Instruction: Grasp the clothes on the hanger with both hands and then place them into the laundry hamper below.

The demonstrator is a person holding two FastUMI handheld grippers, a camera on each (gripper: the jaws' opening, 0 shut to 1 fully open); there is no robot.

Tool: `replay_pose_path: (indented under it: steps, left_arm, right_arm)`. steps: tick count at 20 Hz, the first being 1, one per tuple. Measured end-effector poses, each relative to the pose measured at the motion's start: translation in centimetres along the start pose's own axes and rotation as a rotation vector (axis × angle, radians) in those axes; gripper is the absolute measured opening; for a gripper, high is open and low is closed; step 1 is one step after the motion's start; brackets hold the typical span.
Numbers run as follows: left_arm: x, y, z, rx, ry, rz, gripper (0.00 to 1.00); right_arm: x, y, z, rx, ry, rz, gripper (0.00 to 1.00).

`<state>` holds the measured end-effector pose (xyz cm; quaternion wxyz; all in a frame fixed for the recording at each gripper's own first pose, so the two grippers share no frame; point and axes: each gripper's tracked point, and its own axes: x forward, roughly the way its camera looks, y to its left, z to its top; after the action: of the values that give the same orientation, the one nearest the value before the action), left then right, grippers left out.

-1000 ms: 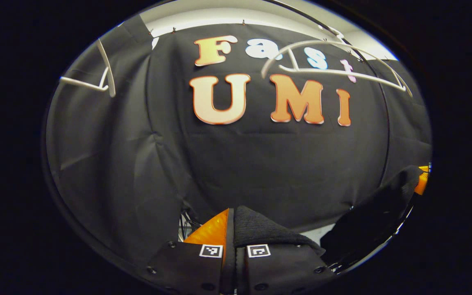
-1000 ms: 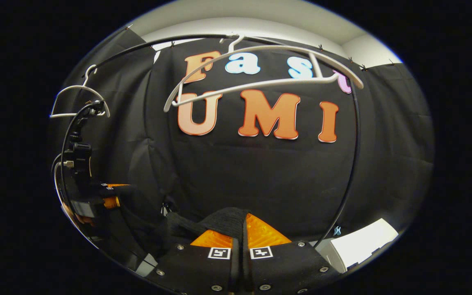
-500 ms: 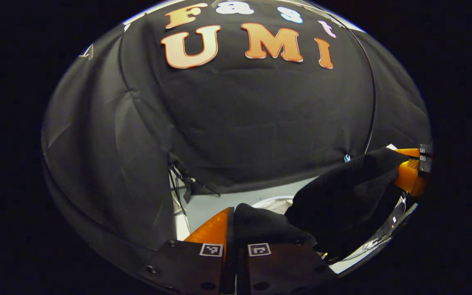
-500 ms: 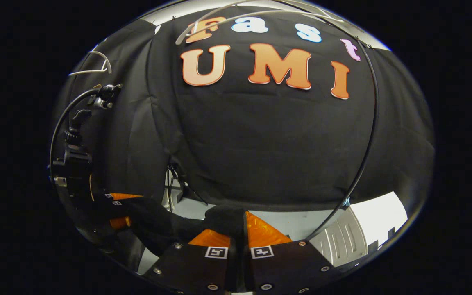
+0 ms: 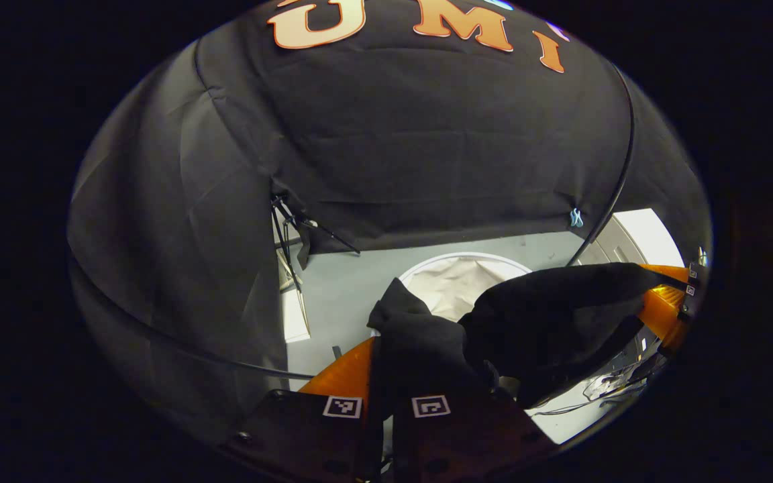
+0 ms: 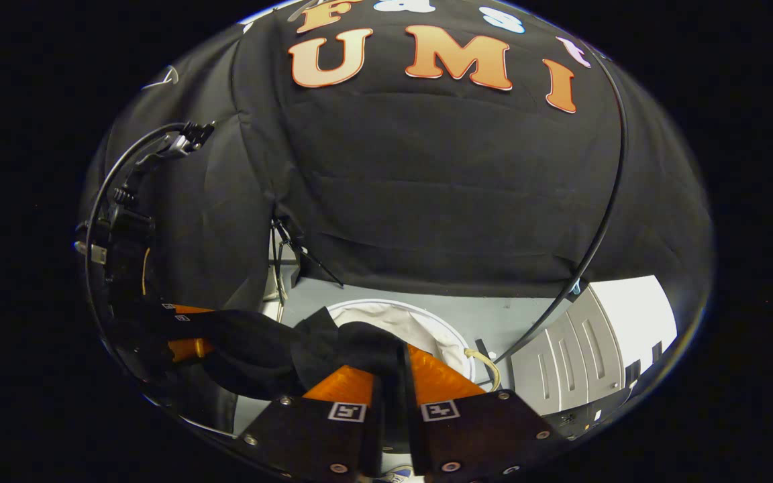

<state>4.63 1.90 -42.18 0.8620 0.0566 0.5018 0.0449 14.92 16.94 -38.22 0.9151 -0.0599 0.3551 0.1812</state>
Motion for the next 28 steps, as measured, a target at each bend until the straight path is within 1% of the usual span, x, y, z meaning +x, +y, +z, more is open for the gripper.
replay_pose_path:
  steps: [1, 2, 3, 5, 6, 7, 8, 9, 10, 11, 12, 13, 14, 15, 16, 19, 21, 23, 27, 28]
  left_arm:
    - [0.5, -0.3, -1.6, 0.007, 0.040, -0.011, 0.16]
    - [0.8, -0.4, -2.8, 0.013, 0.069, -0.011, 0.19]
    - [1.1, -0.4, -3.9, 0.020, 0.094, -0.010, 0.29]
    - [1.4, -0.8, -5.6, 0.037, 0.132, -0.020, 0.44]
    - [1.5, -0.7, -6.5, 0.045, 0.147, -0.022, 0.58]
    - [1.5, -0.7, -7.2, 0.051, 0.161, -0.027, 0.72]
    - [1.3, -0.3, -7.9, 0.056, 0.174, -0.018, 0.85]
    - [1.3, 0.0, -8.3, 0.059, 0.177, -0.012, 0.99]
    - [1.2, 0.3, -8.4, 0.057, 0.173, -0.008, 0.96]
    - [1.1, 0.2, -8.6, 0.052, 0.167, -0.009, 0.99]
    - [0.9, 0.3, -8.6, 0.041, 0.157, -0.016, 0.96]
    - [0.7, 0.1, -8.5, 0.027, 0.144, -0.026, 0.99]
    - [0.8, 0.0, -8.2, 0.010, 0.130, -0.037, 0.96]
    - [0.7, -0.1, -7.9, -0.009, 0.111, -0.044, 0.99]
    - [0.3, 0.1, -7.6, -0.016, 0.095, -0.044, 0.98]
    - [-2.5, 0.7, -5.5, -0.012, 0.003, -0.044, 0.99]
    - [-4.7, 0.6, -4.0, -0.014, -0.067, -0.053, 0.99]
    - [-6.7, 1.2, -2.4, -0.003, -0.138, -0.043, 0.99]
    - [-11.6, 1.2, 1.3, -0.001, -0.266, -0.033, 0.99]
    - [-12.8, 1.2, 2.3, -0.010, -0.301, -0.032, 0.96]
  right_arm:
    - [0.6, 0.3, -1.7, 0.000, 0.036, 0.006, 0.12]
    - [1.0, 0.5, -3.0, 0.012, 0.059, 0.013, 0.31]
    - [1.0, 0.8, -3.7, 0.025, 0.075, 0.017, 0.28]
    - [1.0, 0.6, -5.3, 0.043, 0.116, 0.003, 0.46]
    - [0.9, 0.6, -6.4, 0.051, 0.143, -0.002, 0.66]
    - [0.7, 0.9, -6.8, 0.063, 0.161, -0.003, 0.71]
    - [0.4, 0.9, -7.6, 0.075, 0.178, -0.003, 0.72]
    - [0.2, 0.9, -8.7, 0.088, 0.191, -0.003, 0.83]
    - [0.0, 0.9, -9.2, 0.098, 0.200, -0.005, 0.90]
    - [-0.1, 0.9, -9.7, 0.108, 0.208, -0.006, 0.93]
    - [-0.4, 0.9, -10.1, 0.116, 0.213, -0.006, 0.93]
    - [-0.6, 0.7, -10.5, 0.123, 0.214, -0.011, 0.93]
    - [-0.9, 0.5, -10.7, 0.128, 0.216, -0.019, 0.93]
    - [-1.4, 0.1, -10.8, 0.135, 0.213, -0.025, 0.93]
    - [-1.9, -0.2, -10.9, 0.145, 0.210, -0.031, 0.93]
    - [-4.3, -1.7, -10.2, 0.171, 0.172, -0.061, 0.93]
    - [-6.6, -3.0, -8.8, 0.194, 0.123, -0.084, 0.93]
    - [-9.0, -4.0, -6.7, 0.221, 0.062, -0.101, 0.93]
    - [-14.5, -7.2, -1.9, 0.232, -0.066, -0.153, 0.93]
    - [-15.9, -7.7, -0.6, 0.237, -0.097, -0.160, 0.93]
